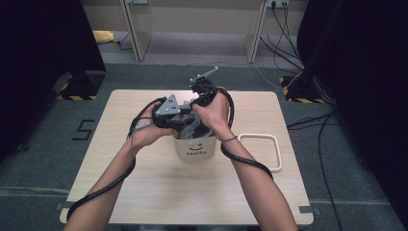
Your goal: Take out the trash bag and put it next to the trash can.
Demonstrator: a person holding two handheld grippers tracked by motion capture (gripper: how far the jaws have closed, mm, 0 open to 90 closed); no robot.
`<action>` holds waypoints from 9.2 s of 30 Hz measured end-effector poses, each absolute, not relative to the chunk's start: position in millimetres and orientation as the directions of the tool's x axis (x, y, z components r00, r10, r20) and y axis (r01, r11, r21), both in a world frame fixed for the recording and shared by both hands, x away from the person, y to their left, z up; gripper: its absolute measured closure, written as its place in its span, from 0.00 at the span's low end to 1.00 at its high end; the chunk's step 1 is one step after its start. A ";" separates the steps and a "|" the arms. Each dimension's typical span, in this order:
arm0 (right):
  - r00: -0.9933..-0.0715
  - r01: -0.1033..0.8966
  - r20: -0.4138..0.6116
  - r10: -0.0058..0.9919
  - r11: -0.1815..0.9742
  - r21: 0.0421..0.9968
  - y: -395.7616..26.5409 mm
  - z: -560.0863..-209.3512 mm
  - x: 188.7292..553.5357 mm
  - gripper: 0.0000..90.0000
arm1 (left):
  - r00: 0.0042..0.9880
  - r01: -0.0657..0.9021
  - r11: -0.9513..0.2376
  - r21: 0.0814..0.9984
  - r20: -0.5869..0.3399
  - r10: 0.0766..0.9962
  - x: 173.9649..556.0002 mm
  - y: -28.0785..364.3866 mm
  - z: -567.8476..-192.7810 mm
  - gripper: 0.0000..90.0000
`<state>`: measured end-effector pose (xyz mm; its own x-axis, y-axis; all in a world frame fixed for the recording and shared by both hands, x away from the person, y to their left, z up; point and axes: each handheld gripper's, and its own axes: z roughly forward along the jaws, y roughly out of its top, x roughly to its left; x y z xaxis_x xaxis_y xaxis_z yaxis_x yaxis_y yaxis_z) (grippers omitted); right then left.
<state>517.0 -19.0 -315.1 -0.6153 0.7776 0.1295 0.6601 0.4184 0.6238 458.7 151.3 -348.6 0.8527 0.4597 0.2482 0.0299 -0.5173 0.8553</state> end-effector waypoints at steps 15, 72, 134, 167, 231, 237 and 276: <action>-0.591 0.656 0.134 0.795 0.378 0.653 -31.9 -315.8 516.9 1.00 | 0.813 0.080 -0.458 0.885 0.208 0.544 448.6 187.4 -345.6 0.49; -0.582 0.484 0.173 0.795 0.167 0.859 -61.1 -320.5 496.6 1.00 | 0.498 0.321 -0.196 0.927 0.011 0.867 383.4 309.9 -513.1 0.35; -0.616 0.312 0.190 0.765 0.016 0.950 -71.5 -276.0 478.3 1.00 | 0.475 0.327 -0.190 0.926 0.013 0.880 382.5 310.0 -518.4 0.35; -0.631 0.256 0.194 0.751 -0.036 0.966 -72.2 -259.6 471.9 1.00 | 0.470 0.327 -0.185 0.927 0.010 0.883 382.5 310.5 -518.3 0.35; -0.643 0.208 0.179 0.745 -0.056 0.977 -67.0 -232.3 467.3 1.00 | 0.471 0.330 -0.193 0.924 0.016 0.882 382.8 309.4 -518.4 0.35; -0.642 0.203 0.177 0.746 -0.058 0.978 -67.5 -229.4 467.3 1.00 | 0.470 0.330 -0.193 0.924 0.016 0.882 382.9 309.4 -518.4 0.35; -0.632 0.160 0.181 0.753 -0.102 0.982 -79.7 -198.4 468.2 1.00 | 0.467 0.332 -0.187 0.924 0.011 0.884 383.0 309.9 -518.4 0.35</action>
<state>468.2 -79.7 -198.4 -0.6321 0.7535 0.1811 0.1602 -0.1016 0.9818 383.0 309.9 -518.4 0.4672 0.8841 0.0112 0.3325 -0.1875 0.9243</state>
